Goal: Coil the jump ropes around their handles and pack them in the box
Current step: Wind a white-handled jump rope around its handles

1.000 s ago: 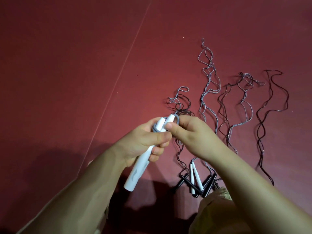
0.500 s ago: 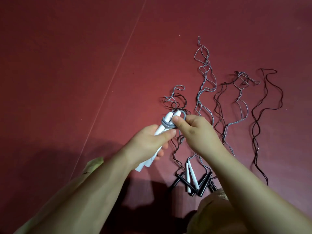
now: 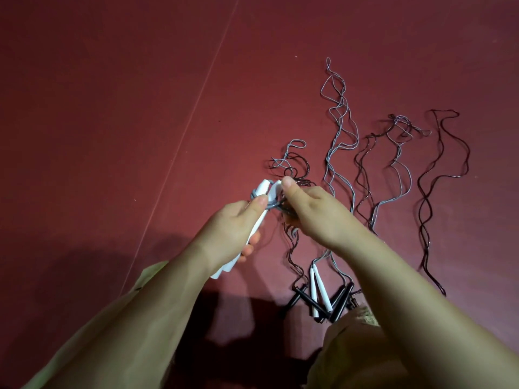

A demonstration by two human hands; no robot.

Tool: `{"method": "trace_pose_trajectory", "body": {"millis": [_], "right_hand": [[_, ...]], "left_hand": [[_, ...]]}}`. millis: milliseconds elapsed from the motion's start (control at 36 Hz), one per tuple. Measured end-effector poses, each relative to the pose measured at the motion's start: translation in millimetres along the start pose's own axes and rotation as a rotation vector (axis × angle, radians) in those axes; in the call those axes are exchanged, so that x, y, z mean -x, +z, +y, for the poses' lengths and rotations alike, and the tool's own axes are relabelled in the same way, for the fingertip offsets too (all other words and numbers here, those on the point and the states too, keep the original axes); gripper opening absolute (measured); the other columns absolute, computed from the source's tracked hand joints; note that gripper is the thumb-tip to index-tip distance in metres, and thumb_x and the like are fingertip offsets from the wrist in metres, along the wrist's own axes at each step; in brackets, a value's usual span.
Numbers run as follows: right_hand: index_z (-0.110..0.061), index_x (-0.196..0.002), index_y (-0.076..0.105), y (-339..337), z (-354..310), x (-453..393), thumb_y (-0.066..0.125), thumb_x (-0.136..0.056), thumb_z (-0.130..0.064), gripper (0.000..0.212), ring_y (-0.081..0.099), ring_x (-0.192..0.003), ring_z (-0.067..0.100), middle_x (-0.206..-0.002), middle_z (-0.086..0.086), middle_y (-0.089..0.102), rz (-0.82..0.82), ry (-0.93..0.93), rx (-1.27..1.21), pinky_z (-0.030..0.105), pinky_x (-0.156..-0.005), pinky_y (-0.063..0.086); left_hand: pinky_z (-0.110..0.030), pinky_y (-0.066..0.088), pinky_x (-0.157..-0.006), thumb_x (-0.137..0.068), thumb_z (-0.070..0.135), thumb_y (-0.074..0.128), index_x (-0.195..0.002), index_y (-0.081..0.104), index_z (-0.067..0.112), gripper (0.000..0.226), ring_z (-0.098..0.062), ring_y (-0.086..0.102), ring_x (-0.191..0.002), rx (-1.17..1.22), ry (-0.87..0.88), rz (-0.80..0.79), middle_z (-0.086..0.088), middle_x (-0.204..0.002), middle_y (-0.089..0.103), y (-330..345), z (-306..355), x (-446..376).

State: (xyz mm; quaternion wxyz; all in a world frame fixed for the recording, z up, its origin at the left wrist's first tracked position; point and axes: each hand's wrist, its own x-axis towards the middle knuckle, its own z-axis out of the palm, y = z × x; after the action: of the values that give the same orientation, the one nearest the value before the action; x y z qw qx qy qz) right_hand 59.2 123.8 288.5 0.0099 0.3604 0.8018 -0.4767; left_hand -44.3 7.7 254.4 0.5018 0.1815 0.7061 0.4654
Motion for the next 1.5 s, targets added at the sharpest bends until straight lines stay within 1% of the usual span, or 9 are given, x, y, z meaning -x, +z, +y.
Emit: {"method": "trace_pose_trajectory", "body": {"millis": [278, 389, 528, 778, 972, 1083, 1194, 1333, 1500], "right_hand": [[-0.010, -0.087, 0.066, -23, -1, 14, 0.060, -0.091, -0.023, 0.015, 0.046, -0.062, 0.017, -0.067, 0.003, 0.056, -0.173, -0.284, 0.535, 0.023, -0.055, 0.032], [-0.024, -0.078, 0.068, -27, -4, 15, 0.068, -0.085, -0.020, 0.008, 0.054, -0.059, 0.006, -0.067, -0.004, 0.064, -0.130, -0.323, 0.280, 0.027, -0.057, 0.040], [-0.014, -0.069, 0.065, -29, -4, 12, 0.075, -0.081, -0.013, 0.016, 0.062, -0.055, 0.017, -0.065, 0.007, 0.070, -0.136, -0.353, -0.053, 0.031, -0.057, 0.051], [-0.018, -0.055, 0.046, -14, 2, 3, 0.075, -0.068, -0.029, 0.034, 0.025, -0.044, 0.011, -0.048, -0.001, 0.034, -0.263, -0.188, -0.436, 0.025, -0.045, 0.019], [-0.021, -0.047, 0.044, 0, -1, 4, 0.069, -0.079, -0.025, 0.041, 0.029, -0.035, 0.005, -0.042, -0.006, 0.036, -0.441, -0.057, -0.624, 0.016, -0.036, 0.022], [-0.016, -0.056, 0.048, 0, -3, 4, 0.052, -0.080, -0.046, 0.038, 0.024, -0.034, 0.007, -0.044, 0.000, 0.037, -0.333, 0.011, -0.781, 0.012, -0.036, 0.016], [0.001, -0.087, 0.051, -6, 2, -1, 0.035, -0.083, -0.075, 0.078, 0.026, -0.046, 0.012, -0.058, 0.009, 0.043, -0.353, -0.074, -0.684, 0.022, -0.043, 0.019], [-0.011, -0.068, 0.054, -1, 5, 3, 0.042, -0.087, -0.050, 0.045, 0.032, -0.045, 0.008, -0.054, 0.001, 0.043, -0.127, -0.204, -0.389, 0.016, -0.043, 0.026], [-0.018, -0.062, 0.055, 4, 8, -2, 0.042, -0.091, -0.057, 0.050, 0.033, -0.040, 0.003, -0.042, -0.014, 0.043, 0.012, -0.141, -0.190, 0.019, -0.046, 0.025]], "left_hand": [[-0.023, 0.029, -0.049, -0.093, 0.052, 0.043, -0.071, 0.049, 0.019, 0.040, -0.016, 0.036, -0.049, -0.272, -0.026, -0.007, 0.001, -0.058, 0.045, -15, -7, 2], [-0.024, 0.032, -0.049, -0.095, 0.048, 0.043, -0.075, 0.048, 0.018, 0.036, -0.016, 0.039, -0.049, -0.340, -0.038, -0.115, 0.000, -0.062, 0.048, -11, -6, 6], [-0.025, 0.036, -0.050, -0.096, 0.046, 0.044, -0.073, 0.053, 0.019, 0.036, -0.017, 0.042, -0.050, -0.361, -0.013, -0.302, 0.002, -0.060, 0.050, -3, -4, 11], [-0.021, 0.042, -0.044, -0.062, 0.074, 0.067, -0.077, 0.056, 0.018, 0.059, -0.010, 0.048, -0.045, -0.041, -0.050, -0.730, 0.006, -0.052, 0.053, -9, 4, 27], [-0.021, 0.043, -0.046, -0.069, 0.070, 0.065, -0.072, 0.065, 0.025, 0.045, -0.011, 0.048, -0.045, 0.245, -0.020, -0.954, 0.003, -0.055, 0.052, -11, 5, 30], [-0.021, 0.042, -0.046, -0.066, 0.071, 0.067, -0.076, 0.065, 0.021, 0.051, -0.012, 0.048, -0.042, 0.370, -0.014, -0.875, 0.001, -0.055, 0.050, -15, 6, 23], [-0.025, 0.040, -0.046, -0.068, 0.072, 0.062, -0.071, 0.064, 0.019, 0.053, -0.015, 0.042, -0.039, 0.400, -0.002, -0.650, -0.002, -0.054, 0.044, -17, 10, 16], [-0.027, 0.036, -0.048, -0.074, 0.065, 0.045, -0.075, 0.055, 0.011, 0.055, -0.017, 0.036, -0.041, 0.347, -0.057, -0.387, -0.005, -0.054, 0.043, -14, 16, 16], [-0.023, 0.029, -0.046, -0.069, 0.064, 0.043, -0.078, 0.053, 0.011, 0.054, -0.014, 0.032, -0.044, 0.220, -0.032, -0.238, 0.001, -0.054, 0.044, -5, 16, 14]]}}
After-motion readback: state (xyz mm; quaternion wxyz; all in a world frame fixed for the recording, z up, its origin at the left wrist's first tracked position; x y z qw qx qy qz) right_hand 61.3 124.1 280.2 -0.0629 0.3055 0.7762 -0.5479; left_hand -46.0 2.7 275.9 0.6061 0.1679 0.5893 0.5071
